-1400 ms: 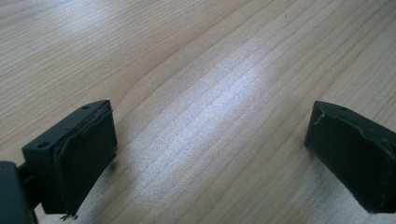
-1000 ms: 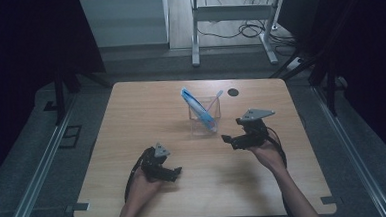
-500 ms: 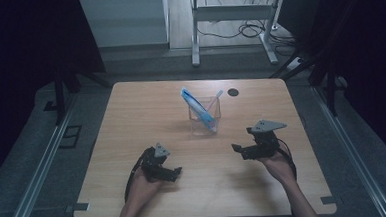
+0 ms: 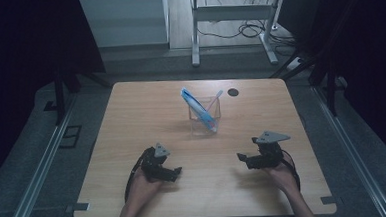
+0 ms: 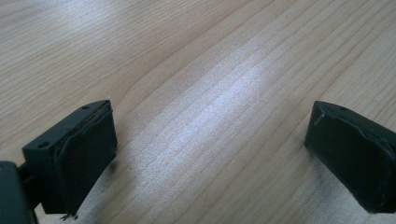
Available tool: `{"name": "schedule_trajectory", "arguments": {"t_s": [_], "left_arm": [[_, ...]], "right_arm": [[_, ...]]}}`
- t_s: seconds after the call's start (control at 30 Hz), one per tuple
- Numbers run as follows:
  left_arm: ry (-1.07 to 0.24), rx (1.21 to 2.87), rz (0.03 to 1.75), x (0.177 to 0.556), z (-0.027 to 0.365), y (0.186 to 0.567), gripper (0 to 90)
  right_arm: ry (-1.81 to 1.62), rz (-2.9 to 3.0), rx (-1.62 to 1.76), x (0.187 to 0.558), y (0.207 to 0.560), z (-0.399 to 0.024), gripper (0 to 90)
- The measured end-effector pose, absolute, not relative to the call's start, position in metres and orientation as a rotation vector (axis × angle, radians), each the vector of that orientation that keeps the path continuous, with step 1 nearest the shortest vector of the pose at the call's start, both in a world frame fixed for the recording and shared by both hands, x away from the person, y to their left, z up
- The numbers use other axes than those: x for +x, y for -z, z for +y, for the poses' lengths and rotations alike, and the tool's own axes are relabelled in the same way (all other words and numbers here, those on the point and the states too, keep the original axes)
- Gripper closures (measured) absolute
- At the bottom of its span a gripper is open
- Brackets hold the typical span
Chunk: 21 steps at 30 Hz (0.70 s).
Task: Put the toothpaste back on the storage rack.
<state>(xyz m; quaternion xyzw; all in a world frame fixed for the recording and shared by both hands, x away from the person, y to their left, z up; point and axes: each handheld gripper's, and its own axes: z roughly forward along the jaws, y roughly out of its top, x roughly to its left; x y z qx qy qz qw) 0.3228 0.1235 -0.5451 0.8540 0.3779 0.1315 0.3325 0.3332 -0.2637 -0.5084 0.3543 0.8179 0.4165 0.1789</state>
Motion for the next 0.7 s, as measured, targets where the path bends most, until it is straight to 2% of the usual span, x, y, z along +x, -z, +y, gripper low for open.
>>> {"name": "schedule_trajectory", "arguments": {"t_s": [0.4,0.7], "left_arm": [[-0.345,2.231,0.987,0.323,0.123,0.545,2.4],[-0.345,2.233,0.987,0.323,0.124,0.545,2.4]], "right_arm": [[-1.065,2.354,1.035,0.334,0.541,-0.273,12.7],[-1.026,2.39,1.082,0.338,0.543,-0.276,12.9]]}}
